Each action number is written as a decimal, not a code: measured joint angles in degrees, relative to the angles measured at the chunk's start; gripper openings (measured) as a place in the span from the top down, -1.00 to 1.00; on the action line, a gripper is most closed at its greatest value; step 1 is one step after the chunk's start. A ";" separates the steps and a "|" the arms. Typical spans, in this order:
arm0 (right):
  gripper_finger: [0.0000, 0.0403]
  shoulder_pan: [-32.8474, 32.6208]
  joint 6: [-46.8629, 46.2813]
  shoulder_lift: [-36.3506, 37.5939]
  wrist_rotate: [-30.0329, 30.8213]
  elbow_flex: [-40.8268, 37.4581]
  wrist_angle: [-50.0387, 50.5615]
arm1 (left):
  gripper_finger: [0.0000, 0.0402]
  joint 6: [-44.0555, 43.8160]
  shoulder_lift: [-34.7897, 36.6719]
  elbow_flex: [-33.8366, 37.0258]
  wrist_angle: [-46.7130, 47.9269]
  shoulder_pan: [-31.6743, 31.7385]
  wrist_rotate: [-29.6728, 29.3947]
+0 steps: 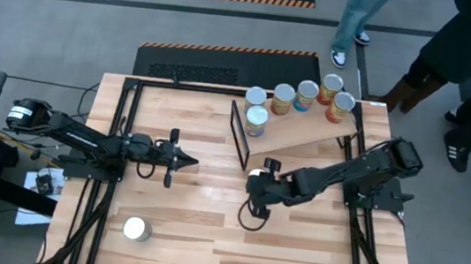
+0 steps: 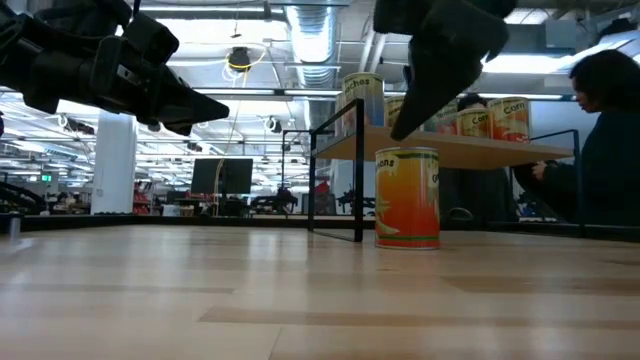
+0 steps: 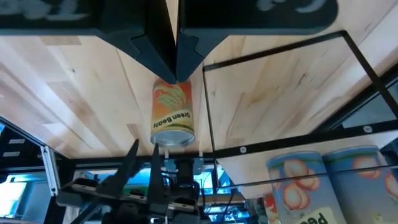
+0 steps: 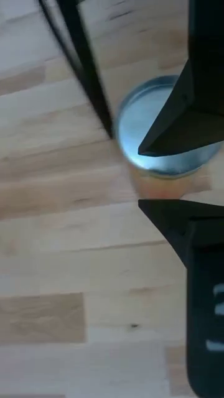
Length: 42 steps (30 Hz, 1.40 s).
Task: Pick and place cans onto a shelf
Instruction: Put the canned green beans aligned with the other canned green beans on the shelf
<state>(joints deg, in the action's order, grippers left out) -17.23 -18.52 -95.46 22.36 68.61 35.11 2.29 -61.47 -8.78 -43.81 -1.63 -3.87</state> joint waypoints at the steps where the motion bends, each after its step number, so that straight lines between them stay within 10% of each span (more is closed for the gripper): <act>1: 0.31 0.10 -1.22 -1.07 0.02 1.53 1.54 | 1.00 -0.05 0.00 0.00 0.06 0.00 0.01; 16: 0.50 2.48 -10.02 -12.41 0.55 15.84 16.24 | 1.00 -1.95 -0.02 0.00 2.38 0.00 -0.01; 42: 0.84 -0.20 -3.97 -5.69 -0.73 15.70 30.71 | 1.00 -2.41 -0.02 0.00 2.35 0.00 -0.03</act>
<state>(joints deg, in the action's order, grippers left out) -17.43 -22.48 -101.14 21.63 84.31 65.82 -0.12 -61.49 -8.78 -41.45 -1.63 -3.90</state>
